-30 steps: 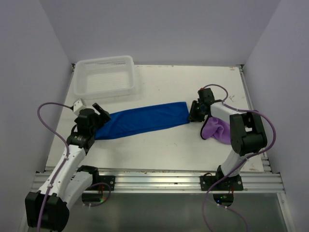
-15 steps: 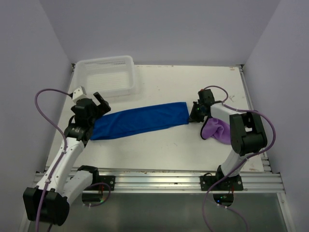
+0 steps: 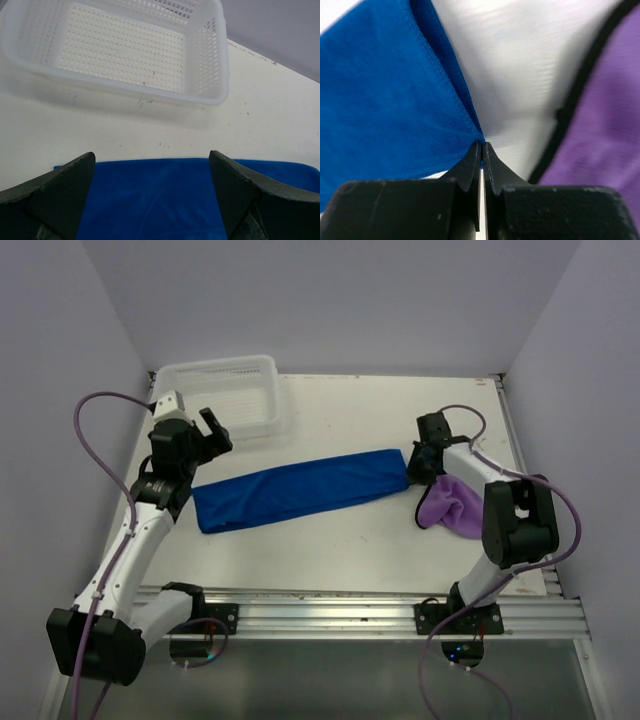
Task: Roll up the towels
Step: Fold the towel
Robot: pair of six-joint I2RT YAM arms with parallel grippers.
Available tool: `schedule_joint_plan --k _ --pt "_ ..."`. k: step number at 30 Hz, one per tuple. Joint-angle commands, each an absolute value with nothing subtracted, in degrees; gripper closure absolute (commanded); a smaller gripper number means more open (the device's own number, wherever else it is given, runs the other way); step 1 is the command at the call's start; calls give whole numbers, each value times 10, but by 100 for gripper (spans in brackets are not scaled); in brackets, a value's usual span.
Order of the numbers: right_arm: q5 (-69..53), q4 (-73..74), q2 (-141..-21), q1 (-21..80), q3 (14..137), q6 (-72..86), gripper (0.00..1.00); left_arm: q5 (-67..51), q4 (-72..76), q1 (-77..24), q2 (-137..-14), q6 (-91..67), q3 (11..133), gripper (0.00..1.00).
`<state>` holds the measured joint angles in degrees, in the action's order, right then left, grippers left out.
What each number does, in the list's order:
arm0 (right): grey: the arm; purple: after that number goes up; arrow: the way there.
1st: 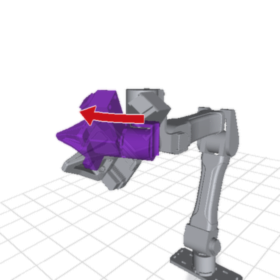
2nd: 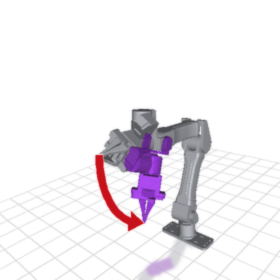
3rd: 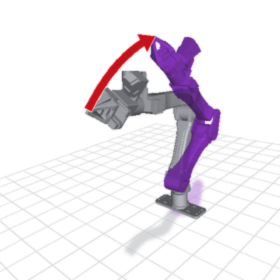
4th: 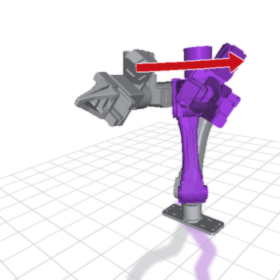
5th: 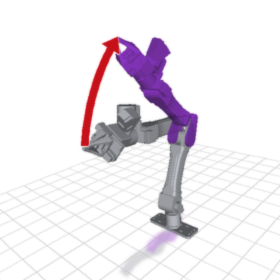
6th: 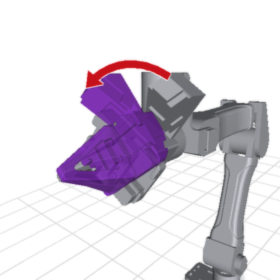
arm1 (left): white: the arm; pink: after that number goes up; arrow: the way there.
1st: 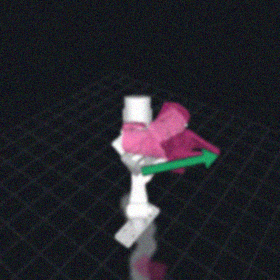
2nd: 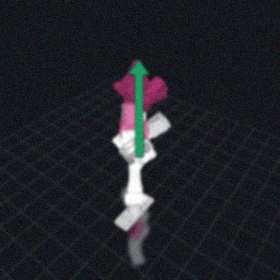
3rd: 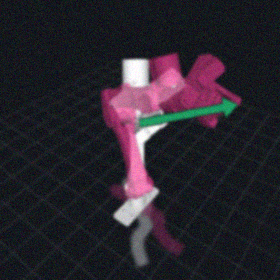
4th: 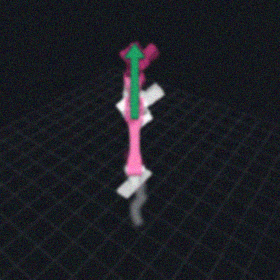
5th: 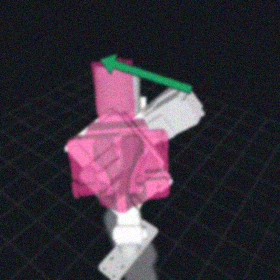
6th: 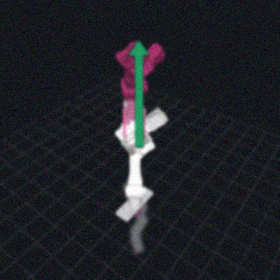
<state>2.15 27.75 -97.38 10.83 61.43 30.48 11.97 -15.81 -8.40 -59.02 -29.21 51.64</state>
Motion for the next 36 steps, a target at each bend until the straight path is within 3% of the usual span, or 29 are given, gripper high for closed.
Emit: schedule_joint_plan --k 1,10,18,26,36 --pt "116 342 -913 84 662 285 100 96 -138 -86 -583 -258 497 0" --pt "166 373 -853 47 686 261 100 48 -135 -86 -589 -252 495 0" --pt "34 313 -836 62 681 242 100 40 -133 -86 -574 -247 491 0" --pt "4 266 -849 152 695 252 100 37 -131 -86 -557 -247 485 0" --pt "3 293 -918 254 803 240 100 41 -132 -86 -548 -246 484 0"
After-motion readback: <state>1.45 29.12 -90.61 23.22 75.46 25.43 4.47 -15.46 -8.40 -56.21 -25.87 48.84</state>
